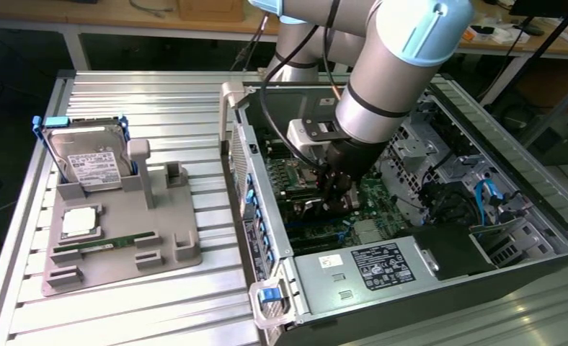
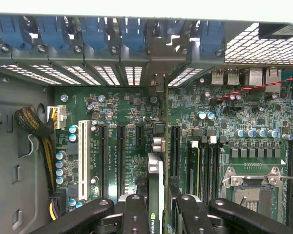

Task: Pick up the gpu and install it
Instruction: 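Insert the gpu into the slot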

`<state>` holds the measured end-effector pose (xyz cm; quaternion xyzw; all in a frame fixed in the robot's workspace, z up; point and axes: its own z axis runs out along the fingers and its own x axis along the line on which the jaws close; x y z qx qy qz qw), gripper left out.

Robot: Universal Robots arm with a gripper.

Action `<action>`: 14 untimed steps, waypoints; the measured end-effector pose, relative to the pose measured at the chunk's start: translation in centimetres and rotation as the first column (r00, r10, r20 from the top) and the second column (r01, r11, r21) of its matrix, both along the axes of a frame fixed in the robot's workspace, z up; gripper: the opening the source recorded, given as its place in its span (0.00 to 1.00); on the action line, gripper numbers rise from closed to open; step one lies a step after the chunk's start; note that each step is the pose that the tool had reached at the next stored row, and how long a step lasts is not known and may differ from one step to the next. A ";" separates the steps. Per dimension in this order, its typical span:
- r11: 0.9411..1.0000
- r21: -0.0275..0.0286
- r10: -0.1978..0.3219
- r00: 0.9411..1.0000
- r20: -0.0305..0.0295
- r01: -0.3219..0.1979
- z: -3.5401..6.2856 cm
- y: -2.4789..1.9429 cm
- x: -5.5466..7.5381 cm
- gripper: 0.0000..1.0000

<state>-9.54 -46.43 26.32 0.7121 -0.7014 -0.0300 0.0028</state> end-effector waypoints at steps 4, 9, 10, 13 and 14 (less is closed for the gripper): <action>1.000 0.000 0.000 1.000 0.000 0.000 -0.17 0.00 0.0 0.27; 1.000 0.000 0.000 1.000 0.000 0.000 -0.49 0.00 0.0 0.27; 1.000 0.000 0.000 1.000 0.001 0.000 -0.53 0.00 0.0 0.27; 1.000 0.000 0.000 1.000 0.001 0.000 -0.55 0.00 0.0 0.27; 1.000 0.000 0.000 1.000 0.001 0.000 -0.55 0.00 0.0 0.27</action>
